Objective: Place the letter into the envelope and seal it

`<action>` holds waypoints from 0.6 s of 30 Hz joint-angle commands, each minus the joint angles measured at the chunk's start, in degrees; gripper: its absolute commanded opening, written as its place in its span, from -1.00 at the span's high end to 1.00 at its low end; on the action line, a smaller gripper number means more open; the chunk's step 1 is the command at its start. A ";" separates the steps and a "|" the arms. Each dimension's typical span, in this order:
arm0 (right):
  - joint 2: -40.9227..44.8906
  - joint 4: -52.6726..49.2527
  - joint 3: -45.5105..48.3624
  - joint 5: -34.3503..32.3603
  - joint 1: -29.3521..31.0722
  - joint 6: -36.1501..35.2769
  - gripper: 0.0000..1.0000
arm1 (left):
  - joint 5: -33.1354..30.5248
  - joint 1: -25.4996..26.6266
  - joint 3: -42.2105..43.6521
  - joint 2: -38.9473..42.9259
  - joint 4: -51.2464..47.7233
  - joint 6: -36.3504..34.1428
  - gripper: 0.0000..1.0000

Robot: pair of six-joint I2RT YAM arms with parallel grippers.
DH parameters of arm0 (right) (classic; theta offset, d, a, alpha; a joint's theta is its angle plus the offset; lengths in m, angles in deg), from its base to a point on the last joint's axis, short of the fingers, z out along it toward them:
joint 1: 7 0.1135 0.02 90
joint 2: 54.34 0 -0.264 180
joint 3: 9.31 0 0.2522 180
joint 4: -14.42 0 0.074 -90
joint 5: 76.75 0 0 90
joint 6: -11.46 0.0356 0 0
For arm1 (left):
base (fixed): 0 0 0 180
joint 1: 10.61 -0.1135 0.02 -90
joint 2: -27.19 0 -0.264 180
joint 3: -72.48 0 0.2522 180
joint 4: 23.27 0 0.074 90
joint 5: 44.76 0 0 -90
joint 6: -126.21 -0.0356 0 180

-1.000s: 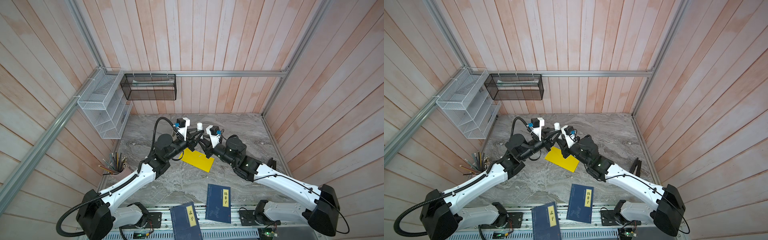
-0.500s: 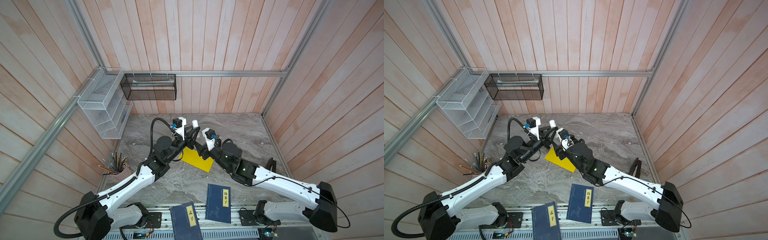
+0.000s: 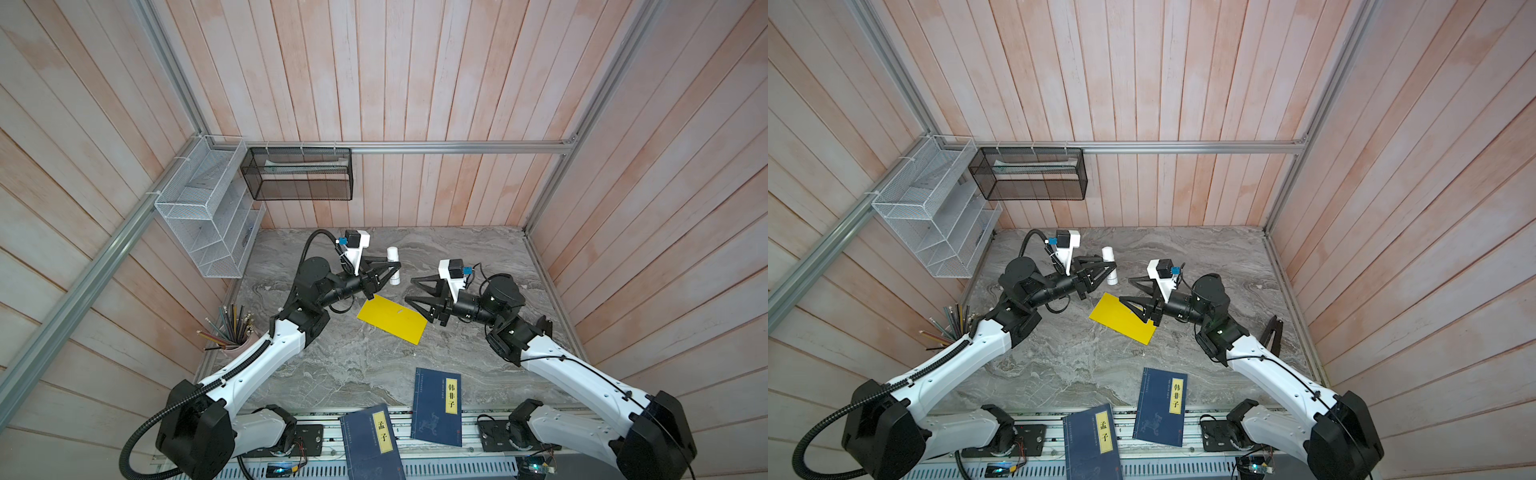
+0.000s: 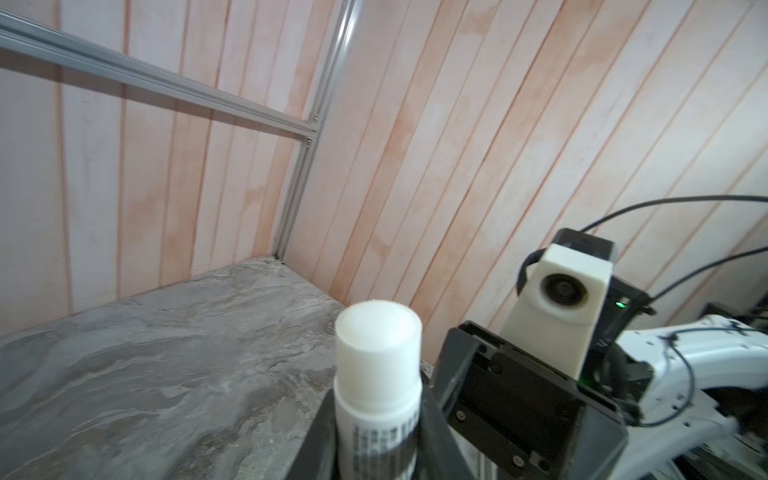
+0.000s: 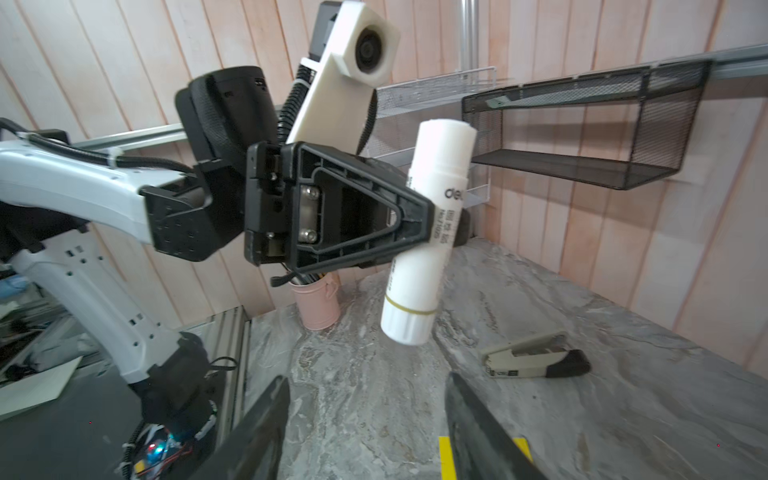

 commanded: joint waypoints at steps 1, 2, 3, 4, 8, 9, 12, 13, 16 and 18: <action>-1.24 8.32 0.26 7.79 -0.23 5.27 -0.20 | 10.14 -0.18 -0.37 -1.38 9.74 5.96 1.00; -1.78 9.14 0.12 8.19 -0.22 6.09 -0.20 | 10.86 -0.18 -0.19 -1.73 11.31 7.05 1.00; -2.14 9.38 -0.06 8.40 -0.23 6.34 -0.20 | 11.26 -0.18 -0.03 -2.07 12.27 7.76 1.00; -2.50 10.24 -0.08 8.72 -0.18 7.09 -0.20 | 11.67 -0.18 0.08 -2.31 13.22 8.35 1.00; -3.78 11.28 -0.67 9.57 -0.15 8.63 -0.14 | 12.84 -0.19 0.30 -2.85 15.31 9.76 1.00; -4.00 11.32 -0.69 9.61 -0.16 8.70 -0.11 | 13.05 -0.10 0.35 -2.86 15.89 10.00 1.00; -4.54 11.47 -0.87 8.91 -0.15 9.09 -0.11 | 13.65 -0.01 0.35 -2.99 16.84 10.66 1.00; -4.78 12.20 -0.87 9.15 -0.22 9.68 -0.11 | 13.93 0.07 0.21 -3.03 16.92 10.65 1.00; -5.49 15.42 -0.78 10.18 -0.21 12.39 -0.10 | 14.29 0.25 0.17 -2.99 16.18 10.14 1.00; -5.94 16.93 -0.87 10.89 -0.17 13.86 -0.09 | 14.47 0.31 0.17 -2.90 15.67 9.69 1.00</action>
